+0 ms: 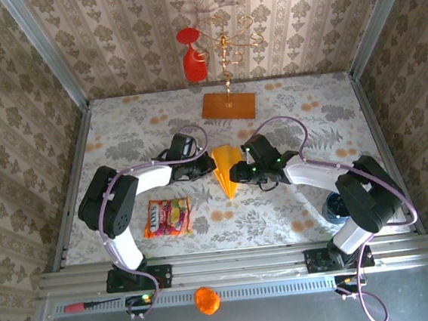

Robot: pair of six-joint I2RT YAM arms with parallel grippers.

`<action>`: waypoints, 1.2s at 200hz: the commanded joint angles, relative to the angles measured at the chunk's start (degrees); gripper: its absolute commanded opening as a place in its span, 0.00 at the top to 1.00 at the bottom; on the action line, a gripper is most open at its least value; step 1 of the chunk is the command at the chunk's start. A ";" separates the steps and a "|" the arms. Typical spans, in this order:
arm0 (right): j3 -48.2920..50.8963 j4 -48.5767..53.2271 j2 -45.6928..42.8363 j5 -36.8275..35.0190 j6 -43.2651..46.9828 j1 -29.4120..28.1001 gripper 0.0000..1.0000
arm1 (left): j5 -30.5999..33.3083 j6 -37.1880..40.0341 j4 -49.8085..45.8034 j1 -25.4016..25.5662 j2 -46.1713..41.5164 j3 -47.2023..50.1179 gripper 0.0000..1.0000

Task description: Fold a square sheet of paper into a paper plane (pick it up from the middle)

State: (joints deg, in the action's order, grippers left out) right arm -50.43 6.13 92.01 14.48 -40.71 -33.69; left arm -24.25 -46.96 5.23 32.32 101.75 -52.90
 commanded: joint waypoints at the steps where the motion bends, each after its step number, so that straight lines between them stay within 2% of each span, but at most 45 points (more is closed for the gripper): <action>1: -2.45 2.38 2.52 -1.19 0.52 -0.41 0.61 | -0.28 -0.68 -0.76 0.74 -1.09 -1.05 0.93; 76: -5.03 4.26 6.72 -2.53 0.98 -0.41 0.56 | 0.08 -0.35 -1.41 0.91 -0.69 -1.48 0.93; 140: -6.52 1.80 9.48 2.68 2.10 -1.10 0.54 | -0.35 -0.38 -1.38 0.91 -0.67 -1.73 0.94; 200: -10.38 7.54 11.05 -3.32 4.64 -3.70 0.44 | -0.80 -0.38 -1.26 0.91 -0.42 -1.80 0.94; 240: -13.00 11.19 13.17 -7.06 5.02 -4.75 0.45 | -1.11 -0.23 -1.02 0.91 -0.50 -1.59 0.93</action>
State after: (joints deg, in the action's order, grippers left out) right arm -61.87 12.78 103.68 11.42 -37.15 -37.95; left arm -24.27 -46.96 5.17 33.01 101.71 -53.23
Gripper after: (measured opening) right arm 0.555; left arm 0.067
